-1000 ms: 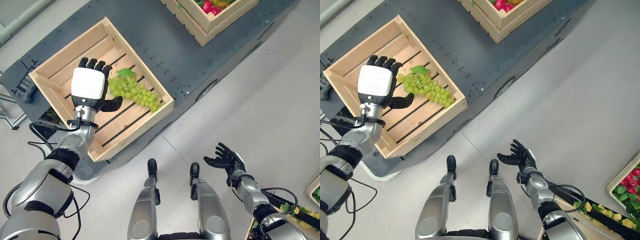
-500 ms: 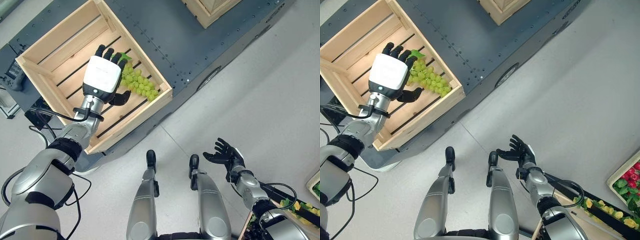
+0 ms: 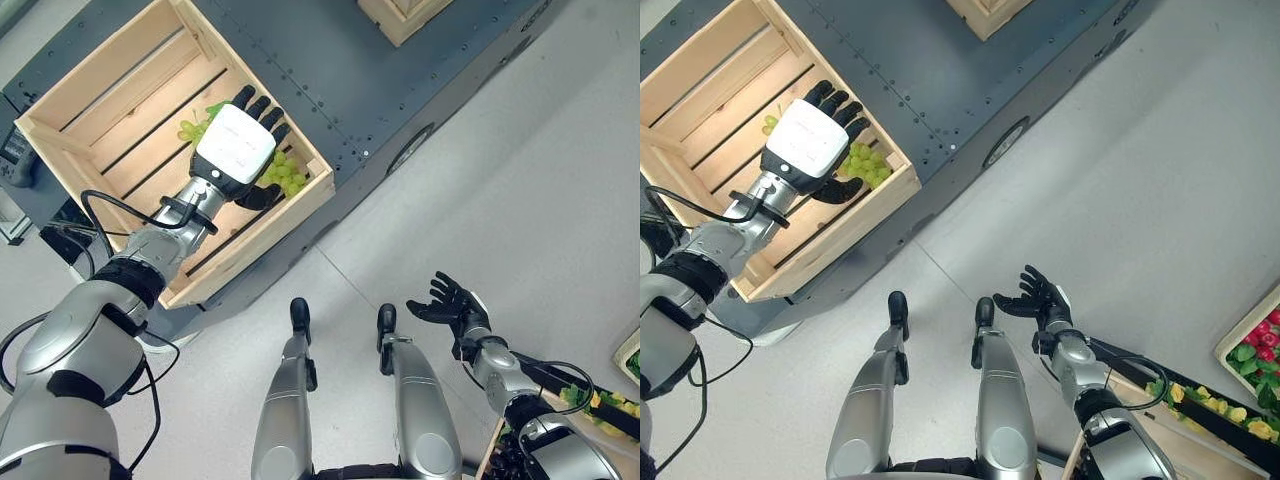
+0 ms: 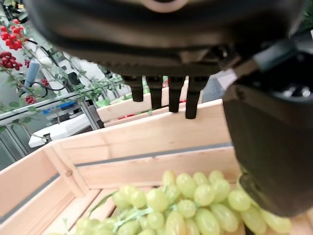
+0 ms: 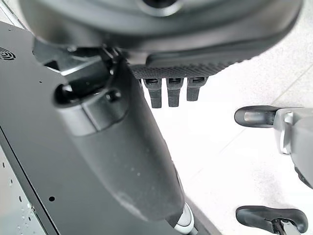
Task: Pick up the fruits from the basket on one side to the basket on the other side
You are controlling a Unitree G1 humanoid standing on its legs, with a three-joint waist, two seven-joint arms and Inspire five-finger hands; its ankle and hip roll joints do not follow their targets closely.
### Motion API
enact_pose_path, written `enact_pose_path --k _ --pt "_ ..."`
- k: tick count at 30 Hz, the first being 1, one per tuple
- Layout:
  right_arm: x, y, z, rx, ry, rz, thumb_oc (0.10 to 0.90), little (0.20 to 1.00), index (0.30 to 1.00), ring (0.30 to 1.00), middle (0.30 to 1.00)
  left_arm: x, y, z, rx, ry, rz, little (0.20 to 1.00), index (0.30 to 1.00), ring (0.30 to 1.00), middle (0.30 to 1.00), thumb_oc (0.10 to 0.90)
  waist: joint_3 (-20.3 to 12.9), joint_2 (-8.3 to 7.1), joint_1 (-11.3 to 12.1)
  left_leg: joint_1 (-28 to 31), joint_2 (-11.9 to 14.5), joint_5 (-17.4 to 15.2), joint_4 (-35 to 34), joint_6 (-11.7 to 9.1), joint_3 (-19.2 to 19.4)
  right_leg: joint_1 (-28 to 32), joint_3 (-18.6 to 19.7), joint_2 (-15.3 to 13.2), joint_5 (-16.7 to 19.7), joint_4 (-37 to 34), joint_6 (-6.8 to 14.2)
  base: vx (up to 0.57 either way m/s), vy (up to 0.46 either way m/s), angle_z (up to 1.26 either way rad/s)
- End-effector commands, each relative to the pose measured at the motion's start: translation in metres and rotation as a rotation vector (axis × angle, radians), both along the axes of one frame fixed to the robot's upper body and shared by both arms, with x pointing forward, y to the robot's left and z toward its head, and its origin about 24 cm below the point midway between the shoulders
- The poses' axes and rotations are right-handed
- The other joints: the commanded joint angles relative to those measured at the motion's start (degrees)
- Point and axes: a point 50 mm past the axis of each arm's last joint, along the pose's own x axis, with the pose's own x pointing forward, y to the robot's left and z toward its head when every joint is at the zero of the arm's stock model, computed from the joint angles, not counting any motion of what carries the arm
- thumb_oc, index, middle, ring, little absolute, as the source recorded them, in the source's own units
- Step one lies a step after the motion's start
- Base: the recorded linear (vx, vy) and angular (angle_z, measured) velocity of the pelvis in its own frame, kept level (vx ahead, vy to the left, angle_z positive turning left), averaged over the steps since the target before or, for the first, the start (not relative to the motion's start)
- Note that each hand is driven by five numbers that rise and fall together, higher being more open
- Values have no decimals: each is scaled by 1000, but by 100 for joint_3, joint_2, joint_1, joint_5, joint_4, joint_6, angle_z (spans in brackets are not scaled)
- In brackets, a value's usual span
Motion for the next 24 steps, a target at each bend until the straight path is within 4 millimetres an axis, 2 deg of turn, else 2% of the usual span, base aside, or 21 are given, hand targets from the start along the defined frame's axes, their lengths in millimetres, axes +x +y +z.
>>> enact_pose_path --k 1,7,11,14,18,24 --pt "7 -13 18 34 -85 -40 800 900 900 900 900 7 17 55 -62 -64 148 900 900 900 900 800 -60 -148 -86 -50 -16 -797 906 31 279 138 81 224 297 -191 -144 0 0 0" --pt "11 -9 23 37 -98 -38 800 900 900 900 900 12 24 51 -102 12 268 900 900 900 900 800 -60 -180 -123 -240 -71 -763 838 41 278 -64 127 257 362 -260 -117 -5 16 2" --pt "10 -5 24 49 -109 -36 800 900 900 900 900 11 35 59 -240 -47 317 900 900 900 900 800 -60 -223 -127 -355 -103 -709 779 55 274 -181 136 280 465 -357 -97 -8 2 -6" --pt "8 -1 22 53 -112 -32 800 900 900 900 900 10 39 58 -246 -63 337 900 900 900 900 800 -60 -251 -121 -386 -113 -711 765 60 271 -221 131 285 478 -366 -86 -6 -5 -3" --pt "9 5 22 56 -120 -22 800 900 900 900 900 6 54 45 -308 -106 382 900 900 900 900 800 -60 -307 -93 -426 -134 -715 751 54 247 -242 113 281 475 -391 -90 0 0 0" --pt "10 10 22 51 -126 -6 800 900 900 900 900 0 62 41 -344 -195 372 900 900 900 900 800 -60 -354 -63 -435 -137 -698 708 46 232 -251 84 284 486 -422 -104 0 0 0"
